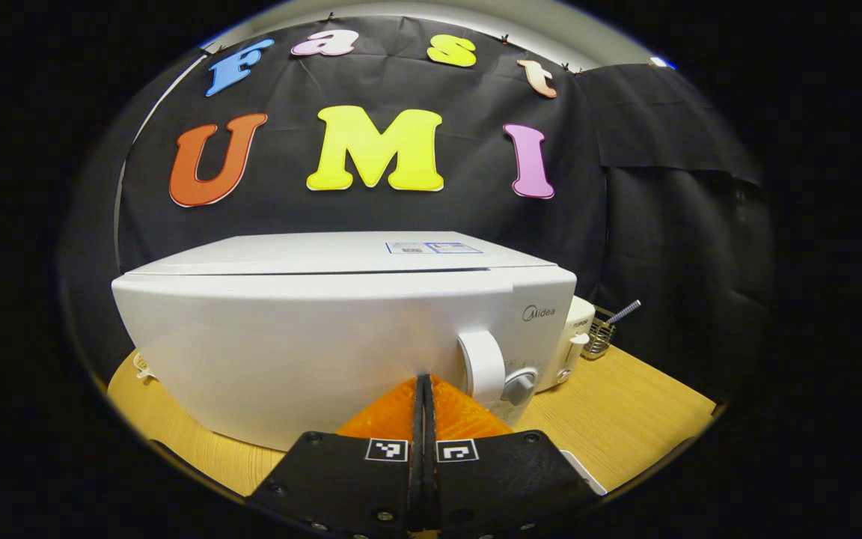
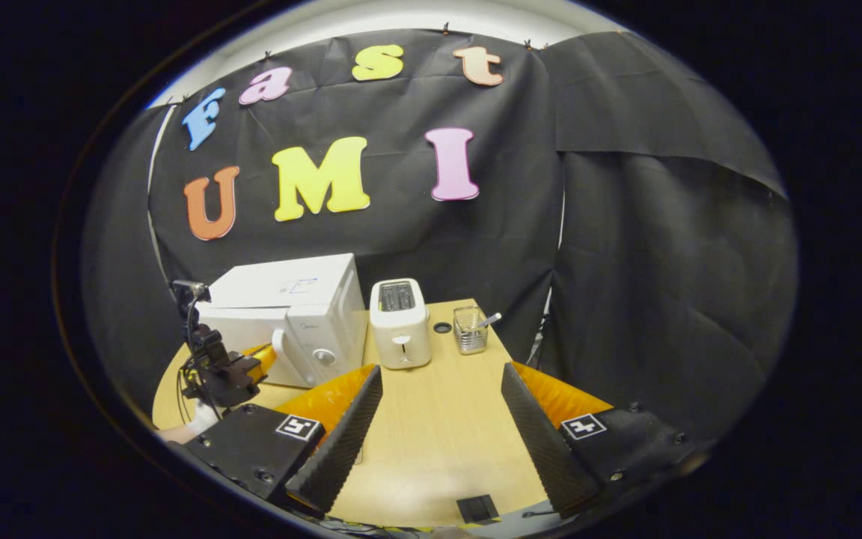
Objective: Open the microwave oven with the left hand, put the food in, and close the microwave oven.
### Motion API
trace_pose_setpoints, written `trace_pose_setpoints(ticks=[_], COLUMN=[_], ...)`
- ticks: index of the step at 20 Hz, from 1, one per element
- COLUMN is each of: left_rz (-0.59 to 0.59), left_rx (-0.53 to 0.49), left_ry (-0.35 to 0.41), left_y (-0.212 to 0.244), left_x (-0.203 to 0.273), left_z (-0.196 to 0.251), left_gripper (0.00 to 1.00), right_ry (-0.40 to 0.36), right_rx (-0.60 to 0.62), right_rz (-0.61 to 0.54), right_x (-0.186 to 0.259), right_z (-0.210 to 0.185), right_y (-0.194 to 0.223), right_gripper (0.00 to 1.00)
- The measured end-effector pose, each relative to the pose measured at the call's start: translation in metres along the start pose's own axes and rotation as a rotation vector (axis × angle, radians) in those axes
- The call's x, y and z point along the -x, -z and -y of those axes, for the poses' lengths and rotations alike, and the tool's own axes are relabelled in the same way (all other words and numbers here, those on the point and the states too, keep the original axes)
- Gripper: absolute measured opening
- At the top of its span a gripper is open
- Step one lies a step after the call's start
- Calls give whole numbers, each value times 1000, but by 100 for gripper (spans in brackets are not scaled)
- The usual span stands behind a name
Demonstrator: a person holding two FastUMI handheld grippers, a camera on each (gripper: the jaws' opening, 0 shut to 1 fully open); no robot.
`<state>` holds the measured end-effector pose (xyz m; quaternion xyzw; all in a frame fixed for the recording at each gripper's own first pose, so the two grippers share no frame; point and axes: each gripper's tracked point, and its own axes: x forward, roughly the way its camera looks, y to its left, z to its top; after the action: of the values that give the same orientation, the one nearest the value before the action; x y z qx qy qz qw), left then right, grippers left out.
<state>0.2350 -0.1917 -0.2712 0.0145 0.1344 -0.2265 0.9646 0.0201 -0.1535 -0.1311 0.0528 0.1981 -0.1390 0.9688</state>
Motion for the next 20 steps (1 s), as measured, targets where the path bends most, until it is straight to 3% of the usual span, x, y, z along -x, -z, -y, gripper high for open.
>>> trace_pose_setpoints(ticks=[1, 2, 6, 7, 8, 9, 11, 13, 14, 15, 16, 20], left_rz=[2, 3, -23, -34, -43, -42, -40, -48, -49, -38, -26, 4], left_rx=[2, -3, 44, 36, 39, 46, 49, 74, 72, 57, 41, 32], left_ry=[-1, -1, -35, -50, -54, -56, -76, -50, -47, -58, -71, -130], left_y=[-1, 0, 3, 7, 10, 9, 7, 6, 2, -5, -11, -35], left_x=[0, -2, -8, -7, -5, -2, 5, 17, 28, 35, 49, 94], left_z=[1, 1, 1, -2, -3, -3, -10, -4, -3, -6, -11, -26], left_gripper=[0, 0, 0, 0, 0, 0, 0, 1, 32, 63, 94, 93], right_ry=[-1, -8, -31, -39, -45, -51, -63, -75, -80, -85, -96, -138], right_rx=[-2, -4, 1, 4, 10, 13, 16, 22, 28, 35, 38, 49], right_rz=[-1, -2, -9, -8, -11, -10, -5, -7, -3, 0, 5, 23], right_x=[-1, -1, -3, -3, -4, -4, -3, -4, -4, -4, -3, -2], right_z=[-1, -3, -13, -16, -18, -20, -24, -29, -31, -35, -39, -60], right_y=[-1, -1, 2, 3, 4, 4, 3, 5, 5, 5, 3, 1], right_gripper=[100, 93, 93, 100, 94, 100, 100, 100, 94, 100, 100, 100])
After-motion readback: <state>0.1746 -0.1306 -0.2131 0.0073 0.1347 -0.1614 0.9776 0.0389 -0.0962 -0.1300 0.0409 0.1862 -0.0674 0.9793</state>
